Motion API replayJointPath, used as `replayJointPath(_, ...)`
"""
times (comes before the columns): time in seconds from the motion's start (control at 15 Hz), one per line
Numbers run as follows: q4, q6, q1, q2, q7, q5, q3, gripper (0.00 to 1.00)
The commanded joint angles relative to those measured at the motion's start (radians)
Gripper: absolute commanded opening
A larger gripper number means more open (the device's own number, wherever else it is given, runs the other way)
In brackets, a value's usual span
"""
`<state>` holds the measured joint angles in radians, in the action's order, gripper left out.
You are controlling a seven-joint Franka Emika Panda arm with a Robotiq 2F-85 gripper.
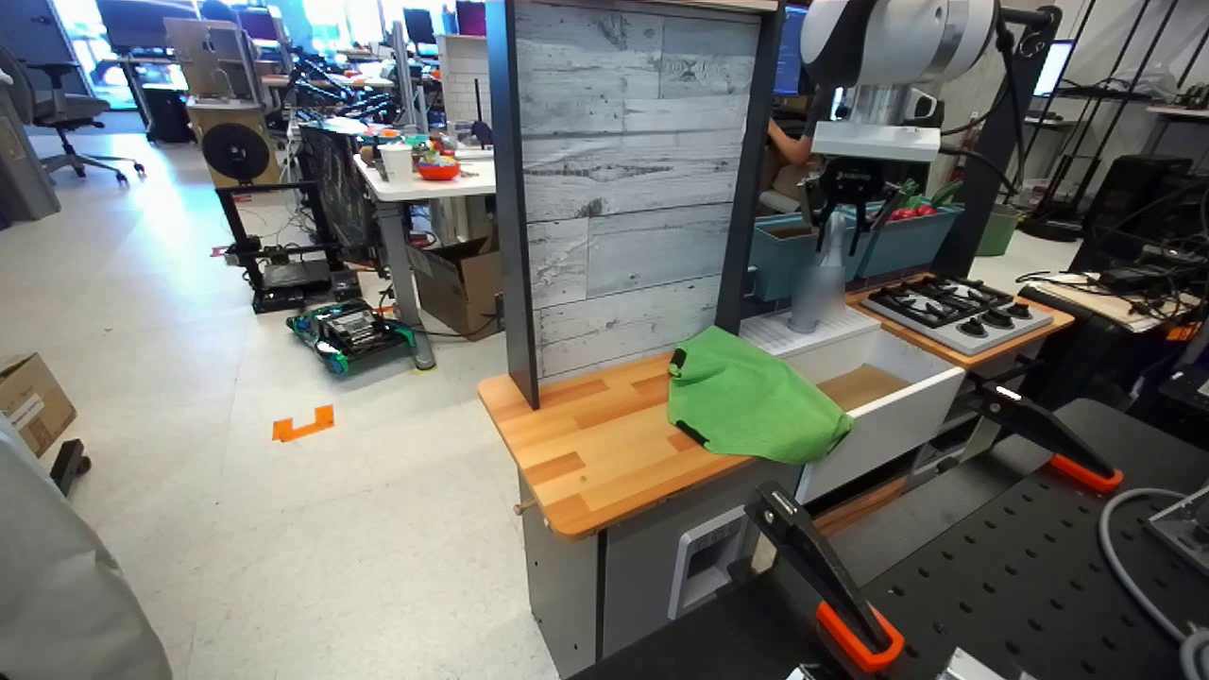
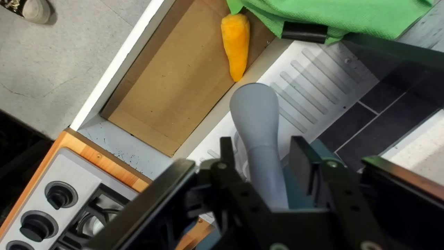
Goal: Turn the tap nozzle to the right
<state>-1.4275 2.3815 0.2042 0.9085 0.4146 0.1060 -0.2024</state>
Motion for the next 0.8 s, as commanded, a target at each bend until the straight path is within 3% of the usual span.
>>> replayJointPath(0.0, 0.046, -0.028, -0.004, 0.024, -0.016, -0.006, -0.011, 0.15)
replayJointPath(0.13, 0.042, -0.028, -0.001, 0.02, -0.036, -0.009, -0.008, 0.02)
replayJointPath(0.2, 0.039, -0.025, -0.001, 0.018, -0.049, -0.012, -0.007, 0.06)
replayJointPath(0.73, 0.02, -0.019, 0.02, 0.003, -0.167, -0.022, 0.001, 0.06)
